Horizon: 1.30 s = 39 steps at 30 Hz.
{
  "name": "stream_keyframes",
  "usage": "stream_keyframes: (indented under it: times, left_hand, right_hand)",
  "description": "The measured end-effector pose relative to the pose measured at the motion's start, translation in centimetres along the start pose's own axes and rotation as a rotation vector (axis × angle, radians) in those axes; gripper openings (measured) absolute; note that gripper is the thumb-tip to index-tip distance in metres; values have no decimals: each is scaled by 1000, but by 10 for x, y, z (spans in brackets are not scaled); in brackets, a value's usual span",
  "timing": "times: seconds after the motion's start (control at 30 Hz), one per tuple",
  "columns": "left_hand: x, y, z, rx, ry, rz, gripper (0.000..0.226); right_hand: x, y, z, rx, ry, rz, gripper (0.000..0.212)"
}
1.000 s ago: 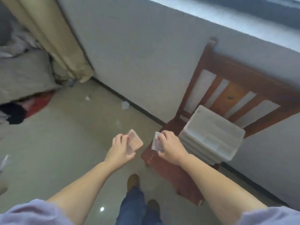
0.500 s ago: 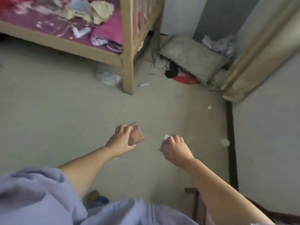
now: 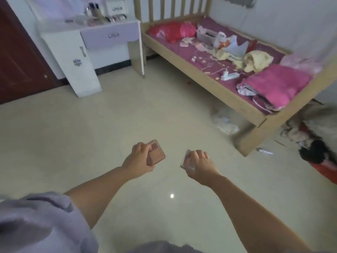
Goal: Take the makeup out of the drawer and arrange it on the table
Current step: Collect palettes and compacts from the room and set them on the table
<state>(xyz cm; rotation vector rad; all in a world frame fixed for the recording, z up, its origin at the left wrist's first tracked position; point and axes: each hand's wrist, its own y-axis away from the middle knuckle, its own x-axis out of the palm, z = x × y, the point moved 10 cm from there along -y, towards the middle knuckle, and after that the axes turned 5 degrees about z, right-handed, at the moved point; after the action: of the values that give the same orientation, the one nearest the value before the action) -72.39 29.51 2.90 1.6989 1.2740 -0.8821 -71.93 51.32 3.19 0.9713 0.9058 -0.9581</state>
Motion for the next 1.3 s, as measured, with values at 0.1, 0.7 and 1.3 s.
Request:
stream_keyframes:
  times: [0.1, 0.7, 1.3]
  left_hand:
    - [-46, -22, 59, -73, 47, -94, 67]
    - [-261, -267, 349, -364, 45, -239, 74]
    - [-490, -537, 706, -380, 52, -246, 75]
  right_hand:
    - [-8, -73, 58, -122, 104, 38, 44]
    - [-65, -545, 330, -621, 299, 122, 39]
    - [-79, -956, 614, -684, 321, 176, 50]
